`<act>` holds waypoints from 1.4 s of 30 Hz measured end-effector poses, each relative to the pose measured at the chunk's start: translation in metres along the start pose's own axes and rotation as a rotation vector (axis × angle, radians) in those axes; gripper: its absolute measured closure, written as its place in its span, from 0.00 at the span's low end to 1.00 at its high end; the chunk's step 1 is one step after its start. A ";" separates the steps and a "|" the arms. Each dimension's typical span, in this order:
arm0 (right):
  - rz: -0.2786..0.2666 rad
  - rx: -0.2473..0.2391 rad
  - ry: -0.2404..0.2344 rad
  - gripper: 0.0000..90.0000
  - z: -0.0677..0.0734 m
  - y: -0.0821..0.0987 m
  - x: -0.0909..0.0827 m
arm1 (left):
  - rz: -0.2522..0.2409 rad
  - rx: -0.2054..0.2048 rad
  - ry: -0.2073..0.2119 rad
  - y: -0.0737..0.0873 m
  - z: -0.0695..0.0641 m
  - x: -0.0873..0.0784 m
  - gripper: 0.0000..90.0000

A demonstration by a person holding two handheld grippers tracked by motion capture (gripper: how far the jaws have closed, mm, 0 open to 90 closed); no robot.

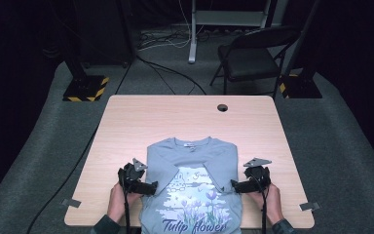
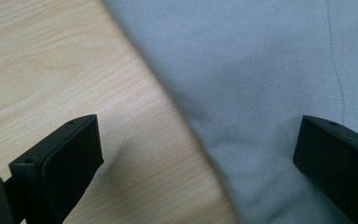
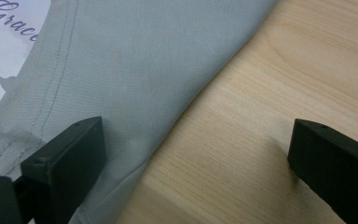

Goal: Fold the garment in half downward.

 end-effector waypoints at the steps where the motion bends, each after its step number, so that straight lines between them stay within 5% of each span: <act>1: 0.002 0.002 -0.003 0.04 0.000 0.000 0.000 | 0.003 -0.001 0.010 -0.001 0.000 0.000 0.01; 15: -0.048 0.106 -0.053 0.02 -0.014 -0.035 -0.001 | -0.039 -0.074 0.054 -0.038 0.019 0.010 0.01; 32: -0.011 0.189 -0.054 0.01 -0.033 -0.078 0.039 | -0.023 -0.130 0.069 -0.074 0.037 0.034 0.01; 42: 0.019 0.241 -0.080 0.31 -0.038 -0.089 0.056 | 0.001 -0.169 0.067 -0.075 0.044 0.045 0.28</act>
Point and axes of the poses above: each handheld gripper's, and its own axes: x roughly forward along the jaws, y roughly out of its underside, z roughly to its left, the point moved 10 cm from there along x, roughly forward along the jaws, and after that the axes turned 2 degrees about y, right-handed, at the moved point
